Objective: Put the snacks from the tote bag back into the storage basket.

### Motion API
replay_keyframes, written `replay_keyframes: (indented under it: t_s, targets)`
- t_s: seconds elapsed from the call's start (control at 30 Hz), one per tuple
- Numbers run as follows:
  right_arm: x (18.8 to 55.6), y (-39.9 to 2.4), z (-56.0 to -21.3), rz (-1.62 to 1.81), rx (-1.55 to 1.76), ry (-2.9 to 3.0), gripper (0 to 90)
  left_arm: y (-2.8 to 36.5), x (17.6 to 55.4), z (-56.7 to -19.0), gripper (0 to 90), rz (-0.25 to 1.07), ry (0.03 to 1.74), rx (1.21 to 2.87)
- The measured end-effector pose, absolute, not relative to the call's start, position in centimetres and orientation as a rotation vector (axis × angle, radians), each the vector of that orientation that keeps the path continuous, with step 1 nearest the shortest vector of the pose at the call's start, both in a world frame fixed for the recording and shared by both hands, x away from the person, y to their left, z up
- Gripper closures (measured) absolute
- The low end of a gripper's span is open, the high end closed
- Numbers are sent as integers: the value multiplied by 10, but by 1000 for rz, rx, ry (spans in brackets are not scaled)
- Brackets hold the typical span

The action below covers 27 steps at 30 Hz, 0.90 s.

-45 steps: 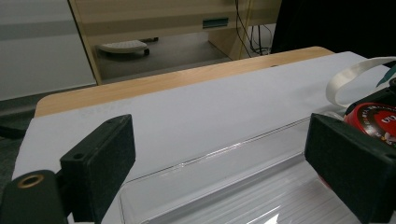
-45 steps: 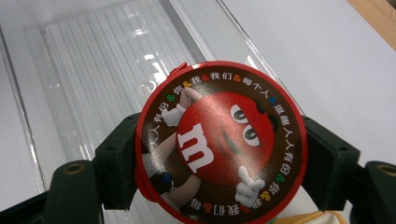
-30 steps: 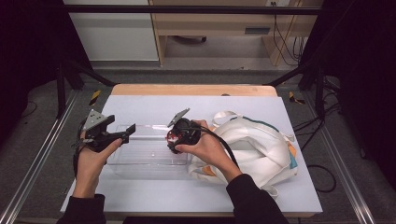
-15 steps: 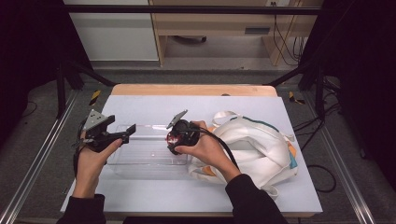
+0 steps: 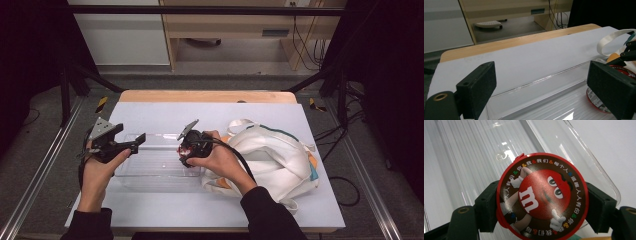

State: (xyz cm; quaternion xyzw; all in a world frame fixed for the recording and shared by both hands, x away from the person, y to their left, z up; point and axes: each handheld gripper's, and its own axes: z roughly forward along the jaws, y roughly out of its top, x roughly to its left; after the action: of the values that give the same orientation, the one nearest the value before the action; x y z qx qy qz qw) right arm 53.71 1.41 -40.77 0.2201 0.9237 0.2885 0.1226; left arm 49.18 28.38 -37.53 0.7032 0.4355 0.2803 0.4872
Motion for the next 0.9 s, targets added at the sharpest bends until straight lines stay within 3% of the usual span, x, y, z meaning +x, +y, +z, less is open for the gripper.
replay_keyframes:
  t_s: [0.9]
  targets:
    - [537,17,-415,781,622,2735,259,284,492,-376,88,677,1059,1716]
